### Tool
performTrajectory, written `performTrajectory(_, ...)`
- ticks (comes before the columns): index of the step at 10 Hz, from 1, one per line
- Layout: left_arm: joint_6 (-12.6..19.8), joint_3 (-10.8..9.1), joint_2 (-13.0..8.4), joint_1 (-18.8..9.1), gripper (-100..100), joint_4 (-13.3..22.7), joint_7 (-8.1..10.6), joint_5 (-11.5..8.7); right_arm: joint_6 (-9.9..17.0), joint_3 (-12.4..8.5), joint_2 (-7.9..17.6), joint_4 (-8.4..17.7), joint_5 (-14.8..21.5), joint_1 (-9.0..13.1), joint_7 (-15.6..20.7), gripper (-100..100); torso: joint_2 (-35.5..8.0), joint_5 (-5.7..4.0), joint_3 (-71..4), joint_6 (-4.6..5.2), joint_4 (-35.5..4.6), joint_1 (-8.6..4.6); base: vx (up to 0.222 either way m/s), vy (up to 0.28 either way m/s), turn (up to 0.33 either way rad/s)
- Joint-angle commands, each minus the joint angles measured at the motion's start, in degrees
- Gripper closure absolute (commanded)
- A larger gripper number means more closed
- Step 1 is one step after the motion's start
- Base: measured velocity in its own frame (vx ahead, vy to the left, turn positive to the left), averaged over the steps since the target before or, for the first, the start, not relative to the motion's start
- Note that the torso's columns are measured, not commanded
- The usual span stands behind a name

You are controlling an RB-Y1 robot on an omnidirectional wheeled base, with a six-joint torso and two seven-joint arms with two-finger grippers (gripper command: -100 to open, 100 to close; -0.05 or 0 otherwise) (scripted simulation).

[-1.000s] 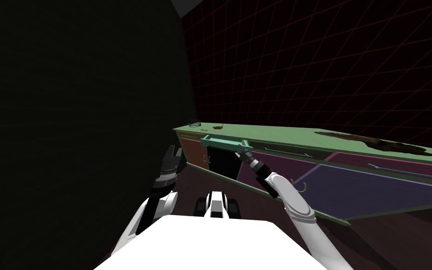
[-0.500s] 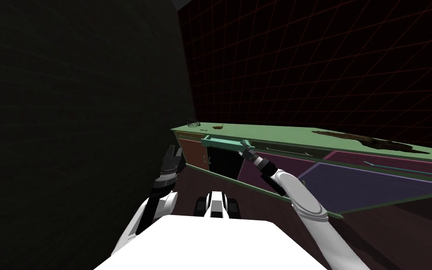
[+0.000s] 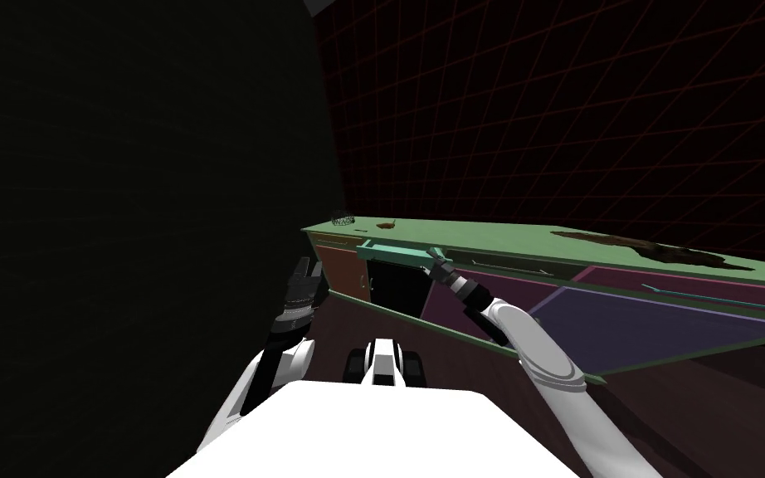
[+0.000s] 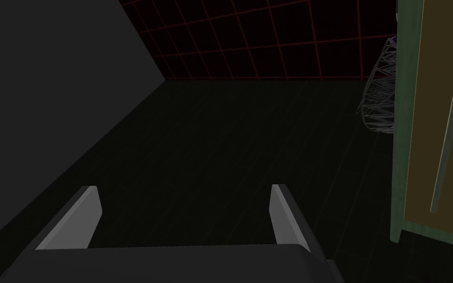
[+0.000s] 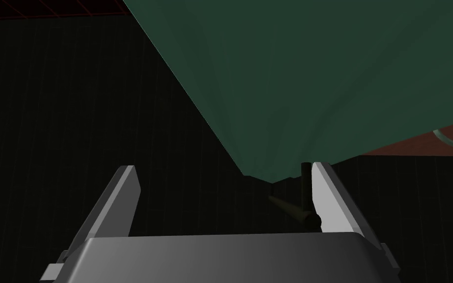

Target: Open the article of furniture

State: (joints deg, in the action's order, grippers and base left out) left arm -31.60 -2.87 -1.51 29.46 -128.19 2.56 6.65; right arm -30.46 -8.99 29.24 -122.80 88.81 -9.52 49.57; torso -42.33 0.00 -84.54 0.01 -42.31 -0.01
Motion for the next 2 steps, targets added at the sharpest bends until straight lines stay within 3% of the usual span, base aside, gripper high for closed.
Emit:
performTrajectory(1, 0.0, 0.0, 0.0, 0.0, 0, 0.0, 0.0, 0.0, 0.0, 0.0, 0.0, 0.0, 0.0, 0.0, 0.0, 0, 0.0, 0.0, 0.0, 0.0, 0.0, 0.01, 0.0, 0.0, 0.0)
performTrajectory(2, 0.0, 0.0, 0.0, 0.0, 0, 0.0, 0.0, 0.0, 0.0, 0.0, 0.0, 0.0, 0.0, 0.0, 0.0, 0, 0.0, 0.0, 0.0, 0.0, 0.0, 0.01, 0.0, 0.0, 0.0)
